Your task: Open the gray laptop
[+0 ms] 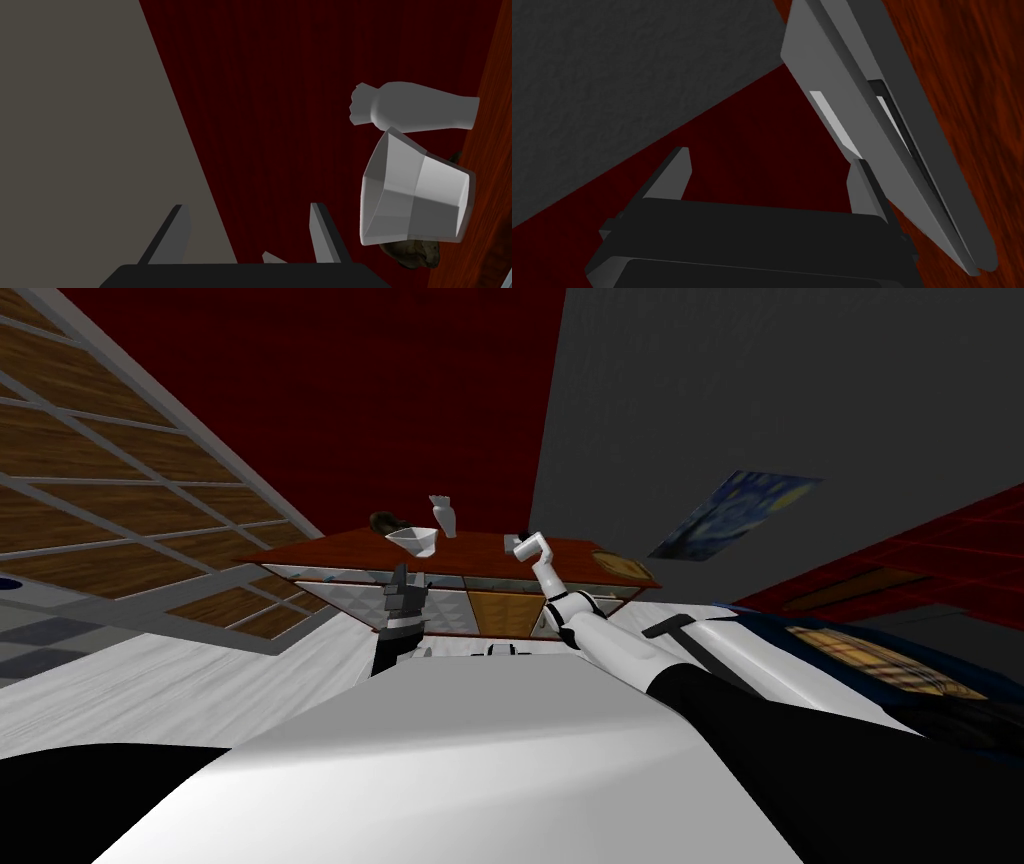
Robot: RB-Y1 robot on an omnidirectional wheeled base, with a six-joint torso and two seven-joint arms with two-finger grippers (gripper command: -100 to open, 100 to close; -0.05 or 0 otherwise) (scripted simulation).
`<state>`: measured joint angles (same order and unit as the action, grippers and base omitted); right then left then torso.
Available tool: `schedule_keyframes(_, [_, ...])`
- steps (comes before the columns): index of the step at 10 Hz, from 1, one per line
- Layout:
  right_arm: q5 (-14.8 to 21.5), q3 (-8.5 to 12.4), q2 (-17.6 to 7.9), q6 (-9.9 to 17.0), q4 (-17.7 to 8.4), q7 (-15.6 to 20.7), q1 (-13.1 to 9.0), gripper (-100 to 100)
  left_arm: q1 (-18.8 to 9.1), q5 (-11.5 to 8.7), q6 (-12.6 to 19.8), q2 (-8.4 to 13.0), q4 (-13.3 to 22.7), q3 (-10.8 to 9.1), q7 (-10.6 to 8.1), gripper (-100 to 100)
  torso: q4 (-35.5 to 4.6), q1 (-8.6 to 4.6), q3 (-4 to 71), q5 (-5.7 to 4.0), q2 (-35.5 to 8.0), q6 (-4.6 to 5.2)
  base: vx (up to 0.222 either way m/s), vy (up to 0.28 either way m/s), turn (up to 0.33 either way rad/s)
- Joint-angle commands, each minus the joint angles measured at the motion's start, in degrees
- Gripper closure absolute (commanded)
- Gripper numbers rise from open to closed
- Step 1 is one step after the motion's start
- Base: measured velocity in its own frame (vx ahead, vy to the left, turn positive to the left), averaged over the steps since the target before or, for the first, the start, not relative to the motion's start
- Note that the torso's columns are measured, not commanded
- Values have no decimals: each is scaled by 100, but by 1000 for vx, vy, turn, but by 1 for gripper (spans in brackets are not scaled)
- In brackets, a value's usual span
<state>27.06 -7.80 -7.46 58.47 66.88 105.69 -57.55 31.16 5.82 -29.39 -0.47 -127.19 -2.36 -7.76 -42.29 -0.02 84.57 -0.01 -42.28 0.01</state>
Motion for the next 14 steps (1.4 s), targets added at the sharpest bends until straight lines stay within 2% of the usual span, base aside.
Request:
schedule_keyframes(1, [143,-268,-12,65,-81,453,-29,-100,0,0,0,0,0,0,0,0,1,0,2,0,2,-1,-16,-69,101])
schedule_keyframes(2, [202,-378,-13,89,-117,620,-39,-100,0,0,0,0,0,0,0,0,1,2,0,0,-1,0,-20,-83,111])
schedule_keyframes(3, [202,-378,-13,89,-117,661,-39,-100,0,0,0,0,0,0,0,0,0,-2,-1,0,-2,-1,-10,-61,39])
schedule_keyframes(6, [387,-719,3,159,-232,1171,-68,-100,0,0,0,0,0,0,0,0,1,3,1,2,2,-2,-8,-60,99])
schedule_keyframes(7, [387,-719,3,159,-232,1223,-68,-100,0,0,0,0,0,0,0,0,1,-4,0,-1,0,0,-10,-55,35])
schedule_keyframes(10, [563,-1050,65,223,-350,1726,-90,-100,0,0,0,0,0,0,0,0,0,2,-1,1,-2,-2,-16,-58,93])
schedule_keyframes(11, [563,-1050,65,223,-350,1760,-90,-100,0,0,0,0,0,0,0,0,0,-2,-1,0,-2,-1,-14,-49,38])
schedule_keyframes(14, [708,-1322,143,273,-450,2198,-107,-100,0,0,0,0,0,0,0,0,1,5,2,2,2,-2,-9,-50,81])
